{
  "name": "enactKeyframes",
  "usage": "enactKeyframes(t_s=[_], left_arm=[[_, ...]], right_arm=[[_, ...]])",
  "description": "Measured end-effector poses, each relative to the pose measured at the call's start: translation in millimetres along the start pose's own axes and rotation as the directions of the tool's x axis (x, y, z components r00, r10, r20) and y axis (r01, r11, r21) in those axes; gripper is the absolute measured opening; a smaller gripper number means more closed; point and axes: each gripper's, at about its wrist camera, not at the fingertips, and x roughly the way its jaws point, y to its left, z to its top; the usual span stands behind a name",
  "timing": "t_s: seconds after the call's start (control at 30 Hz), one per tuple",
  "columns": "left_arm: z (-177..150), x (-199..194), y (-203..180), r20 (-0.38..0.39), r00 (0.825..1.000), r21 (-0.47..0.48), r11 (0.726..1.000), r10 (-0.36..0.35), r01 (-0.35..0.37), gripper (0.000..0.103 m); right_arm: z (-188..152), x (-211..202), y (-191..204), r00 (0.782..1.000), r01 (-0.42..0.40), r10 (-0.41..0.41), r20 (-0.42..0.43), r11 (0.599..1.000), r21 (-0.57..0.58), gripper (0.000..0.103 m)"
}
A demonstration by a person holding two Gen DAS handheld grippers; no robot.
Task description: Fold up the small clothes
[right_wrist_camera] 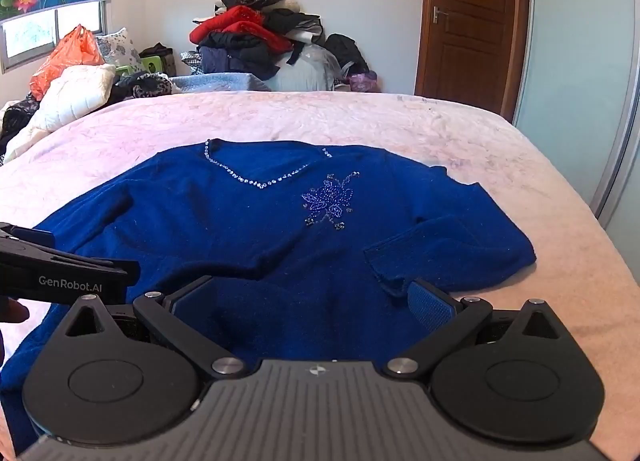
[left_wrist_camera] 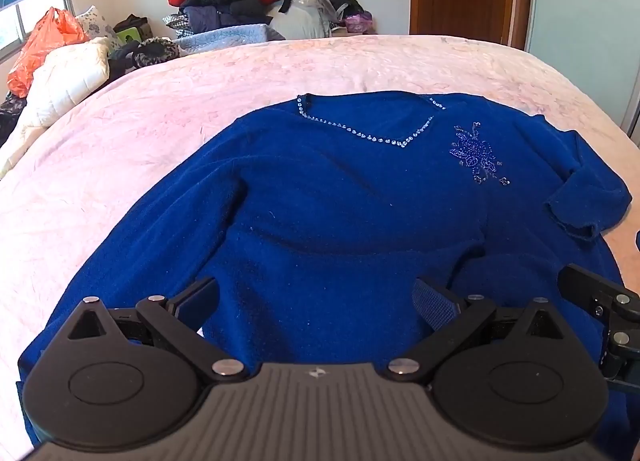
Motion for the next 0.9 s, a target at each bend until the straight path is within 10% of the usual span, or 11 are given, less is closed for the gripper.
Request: enactKeyframes(t_s=[0.9], left_arm=[[-2.8, 2.9, 0.8, -0.012, 1.000, 0.006, 1.000, -0.002, 0.002, 0.103]], right_arm=[[-1.4, -2.9, -1.1, 1.000, -0.019, 0.020, 0.025, 1.000, -0.023, 0.103]])
